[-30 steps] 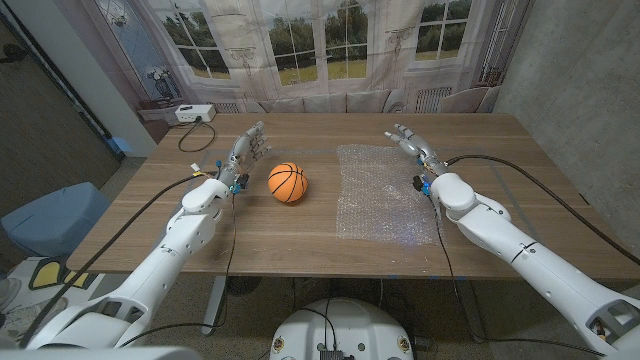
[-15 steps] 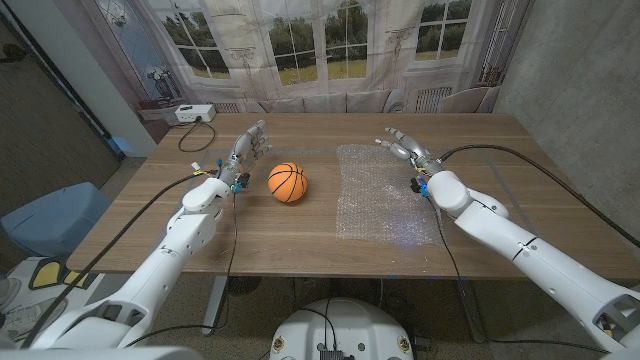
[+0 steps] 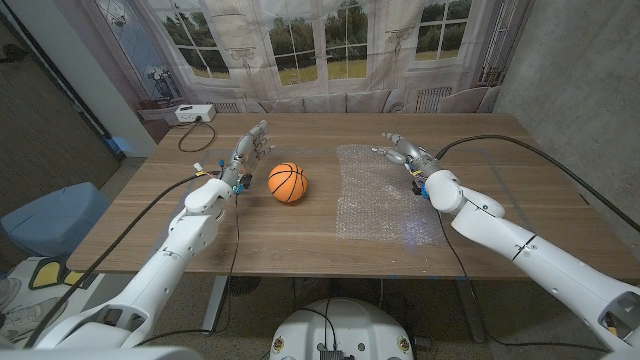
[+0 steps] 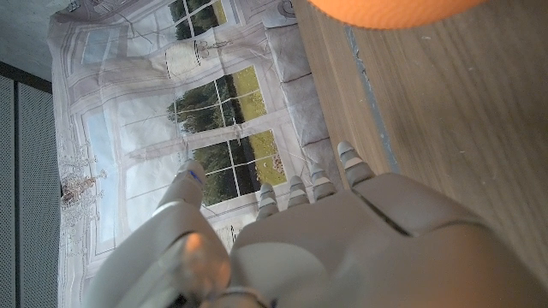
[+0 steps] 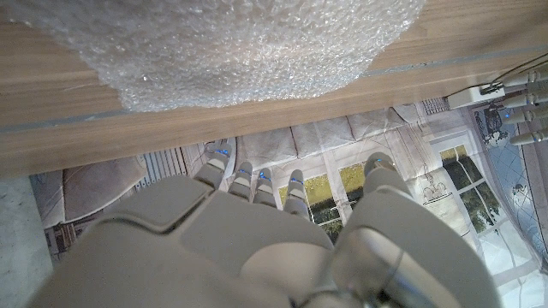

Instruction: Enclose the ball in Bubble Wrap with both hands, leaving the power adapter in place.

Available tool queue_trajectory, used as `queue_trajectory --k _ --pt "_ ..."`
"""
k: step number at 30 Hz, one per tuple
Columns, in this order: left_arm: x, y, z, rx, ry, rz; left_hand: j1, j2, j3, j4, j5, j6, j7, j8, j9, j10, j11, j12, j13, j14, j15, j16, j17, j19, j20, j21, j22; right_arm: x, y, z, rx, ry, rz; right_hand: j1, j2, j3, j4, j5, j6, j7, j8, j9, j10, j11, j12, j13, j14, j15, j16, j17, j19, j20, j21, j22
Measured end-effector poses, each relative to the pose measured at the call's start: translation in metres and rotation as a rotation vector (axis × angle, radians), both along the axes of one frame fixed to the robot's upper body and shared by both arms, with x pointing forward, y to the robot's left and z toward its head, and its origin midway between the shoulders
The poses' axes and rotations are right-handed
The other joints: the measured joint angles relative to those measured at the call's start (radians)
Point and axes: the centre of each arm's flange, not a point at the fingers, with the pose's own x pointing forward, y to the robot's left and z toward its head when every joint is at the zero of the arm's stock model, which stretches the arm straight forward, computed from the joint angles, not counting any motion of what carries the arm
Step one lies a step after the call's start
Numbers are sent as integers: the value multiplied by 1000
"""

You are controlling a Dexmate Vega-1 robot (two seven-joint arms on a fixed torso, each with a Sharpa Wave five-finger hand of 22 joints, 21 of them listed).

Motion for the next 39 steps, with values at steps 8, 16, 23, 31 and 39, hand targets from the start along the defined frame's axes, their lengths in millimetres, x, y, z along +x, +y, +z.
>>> queue_trajectory --k 8,16,23,31,39 --pt "-4 -5 -2 2 0 -4 -5 5 4 4 0 0 0 0 -4 0 0 0 0 0 0 0 0 0 0 0 0 -7 1 -5 -65 -10 -96 -9 -9 -8 0 0 -4 -15 0 0 0 -21 0 0 11 -3 8 -1 17 7 5 0" --pt "-10 -11 -6 13 1 -15 -5 5 4 4 0 0 0 0 -4 0 0 0 0 0 0 0 0 0 0 0 0 -11 -3 -13 -127 18 -154 -12 -12 -12 -4 0 -54 -44 -16 0 -42 -38 -9 0 -13 -4 1 -1 -12 36 0 0" --pt "-14 -13 -9 18 5 -17 -5 5 4 4 0 0 0 4 -4 0 0 0 0 3 3 0 0 0 0 0 0 -17 -1 -18 -151 31 -156 -11 -12 -16 -8 0 -112 -46 -24 0 -75 -37 -16 0 -31 2 1 -1 -18 41 -4 0" --pt "-24 -13 -12 28 2 -20 -11 11 6 6 0 0 0 4 -4 0 0 0 0 3 3 0 0 0 0 0 0 -20 -2 -30 -191 69 -175 -7 -16 -19 -11 0 -121 -48 -24 0 -94 -28 -16 0 -37 8 1 -6 -18 41 -4 0" --pt "-31 -10 -14 35 -2 -20 -11 11 6 6 0 0 0 4 -4 0 0 0 0 3 3 0 0 0 0 0 0 -20 0 -39 -217 96 -184 -3 -20 -21 -13 0 -120 -48 -16 0 -100 -22 -16 0 -43 14 1 -6 -18 41 -4 0"
